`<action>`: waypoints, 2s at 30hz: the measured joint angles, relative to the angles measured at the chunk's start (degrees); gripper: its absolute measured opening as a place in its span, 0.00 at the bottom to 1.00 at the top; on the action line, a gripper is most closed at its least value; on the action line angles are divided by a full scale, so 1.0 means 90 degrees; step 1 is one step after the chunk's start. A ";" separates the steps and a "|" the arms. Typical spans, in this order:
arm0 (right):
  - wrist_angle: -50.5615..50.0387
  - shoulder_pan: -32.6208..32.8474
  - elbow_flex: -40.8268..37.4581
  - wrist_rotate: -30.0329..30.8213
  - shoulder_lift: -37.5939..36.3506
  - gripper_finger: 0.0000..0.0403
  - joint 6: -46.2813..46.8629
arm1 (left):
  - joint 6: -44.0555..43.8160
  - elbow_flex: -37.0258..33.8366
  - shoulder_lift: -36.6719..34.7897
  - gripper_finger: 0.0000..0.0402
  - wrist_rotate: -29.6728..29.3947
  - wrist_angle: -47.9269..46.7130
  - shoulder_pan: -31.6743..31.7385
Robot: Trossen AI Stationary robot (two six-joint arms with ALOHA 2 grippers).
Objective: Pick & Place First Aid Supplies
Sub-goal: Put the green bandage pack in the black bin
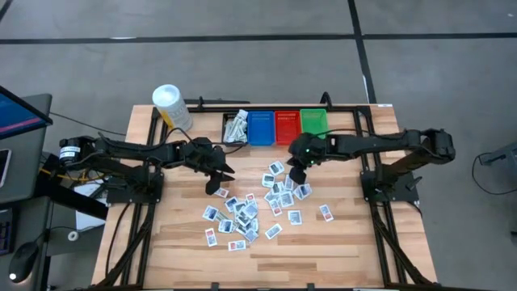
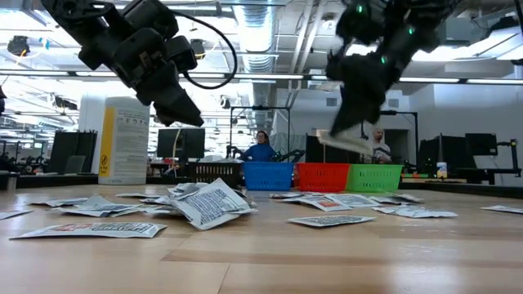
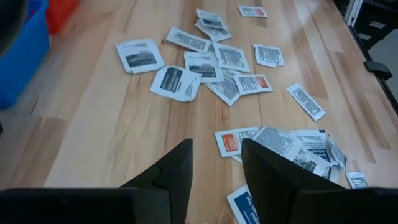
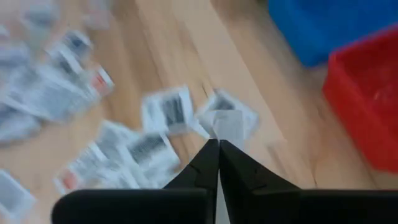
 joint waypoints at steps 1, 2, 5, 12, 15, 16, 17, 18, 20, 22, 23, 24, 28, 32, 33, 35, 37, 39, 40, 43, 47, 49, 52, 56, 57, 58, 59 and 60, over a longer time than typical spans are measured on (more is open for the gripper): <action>0.0132 0.0000 0.0068 -0.0100 -0.0090 0.02 0.0050 | 0.0016 0.0000 0.0000 0.34 0.0002 0.0035 -0.0001; 0.0309 -0.0002 0.0129 -0.0209 -0.0162 0.02 0.0112 | 0.0027 -0.0001 0.0000 0.34 0.0002 0.0071 -0.0001; 0.0901 0.0000 0.0239 -0.0697 -0.0351 0.02 0.0268 | 0.0092 -0.0002 0.0000 0.34 0.0000 0.0225 -0.0001; 0.3198 0.0005 0.0299 -0.1880 -0.0603 0.02 0.0842 | 0.0629 -0.0005 0.0000 0.34 0.0002 0.0854 -0.0001; 0.4114 0.0044 0.0299 -0.2059 -0.0626 0.02 0.0952 | 0.1049 -0.0005 0.0000 0.34 0.0002 0.1348 -0.0001; 0.4352 0.0063 0.0299 -0.2056 -0.0630 0.02 0.0952 | 0.1277 -0.0005 0.0000 0.34 0.0002 0.1531 -0.0001; 0.4556 0.0087 0.0299 -0.2056 -0.0630 0.02 0.0949 | 0.1474 -0.0005 0.0000 0.34 0.0002 0.1736 -0.0001; 0.4734 0.0099 0.0299 -0.2056 -0.0630 0.02 0.0941 | 0.1660 -0.0005 0.0000 0.34 0.0002 0.1939 -0.0001; 0.5070 0.0133 0.0299 -0.2056 -0.0630 0.02 0.0920 | 0.1962 -0.0005 0.0000 0.34 0.0002 0.2330 -0.0001; 0.5267 0.0129 0.0299 -0.2056 -0.0630 0.02 0.0913 | 0.2061 -0.0005 0.0000 0.34 0.0002 0.2678 -0.0001; 0.5323 0.0129 0.0299 -0.2052 -0.0630 0.02 0.0909 | 0.2040 -0.0005 0.0000 0.34 0.0002 0.2834 -0.0001; 0.5378 0.0127 0.0299 -0.2041 -0.0630 0.02 0.0899 | 0.1985 -0.0005 0.0000 0.34 0.0008 0.2952 -0.0001; 0.5458 0.0137 0.0299 -0.1731 -0.0629 0.02 0.0707 | 0.0982 0.0107 0.0002 0.34 0.0384 0.3381 0.0164; 0.5493 0.0165 0.0299 -0.1624 -0.0625 0.01 0.0419 | 0.0032 0.0325 0.0002 0.34 0.1141 0.3935 0.0422; 0.5519 0.0170 0.0299 -0.1568 -0.0625 0.00 0.0405 | -0.0213 0.0368 0.0002 0.34 0.1304 0.4069 0.0457; 0.5619 0.0170 0.0299 -0.1549 -0.0625 0.01 0.0395 | -0.0664 0.0436 0.0000 0.34 0.1545 0.4367 0.0457; 0.5747 0.0169 0.0299 -0.1545 -0.0624 0.00 0.0390 | -0.0912 0.0442 0.0000 0.34 0.1628 0.4538 0.0384; 0.6012 0.0190 0.0299 -0.1542 -0.0540 0.00 0.0360 | -0.1041 0.0440 0.0002 0.34 0.1662 0.4676 0.0277; 0.6188 0.0218 0.0301 -0.1544 -0.0470 0.00 0.0347 | -0.1118 0.0440 0.0002 0.34 0.1677 0.4745 0.0233; 0.6887 0.0341 0.0302 -0.1549 -0.0186 0.00 0.0347 | -0.1437 0.0440 0.0002 0.34 0.1544 0.4869 0.0137; 0.7952 0.0474 0.0307 -0.1563 0.0372 0.00 0.0347 | -0.2189 0.0437 0.0005 0.34 0.1338 0.5120 0.0072; 0.8331 0.0524 0.0382 -0.1568 0.0651 0.00 0.0345 | -0.2578 0.0437 0.0005 0.34 0.1265 0.5142 0.0076; 0.8521 0.0581 0.0661 -0.1578 0.0973 0.00 0.0347 | -0.3063 0.0437 0.0005 0.34 0.1237 0.5160 0.0077; 0.8475 0.0600 0.1134 -0.1875 0.1406 0.00 0.0347 | -0.3307 0.0437 0.0005 0.34 0.1243 0.5161 0.0027; 0.8500 0.0602 0.1286 -0.1922 0.1527 0.00 0.0347 | -0.3309 0.0437 0.0005 0.34 0.1241 0.5161 0.0005; 0.8515 0.0600 0.1402 -0.1954 0.1614 0.00 0.0351 | -0.3309 0.0437 0.0005 0.34 0.1241 0.5163 -0.0027; 0.8499 0.0600 0.1493 -0.2046 0.1675 0.00 0.0374 | -0.3311 0.0437 0.0005 0.34 0.1243 0.5166 -0.0064; 0.8438 0.0599 0.1598 -0.2117 0.1744 0.00 0.0422 | -0.3310 0.0437 0.0005 0.34 0.1245 0.5171 -0.0105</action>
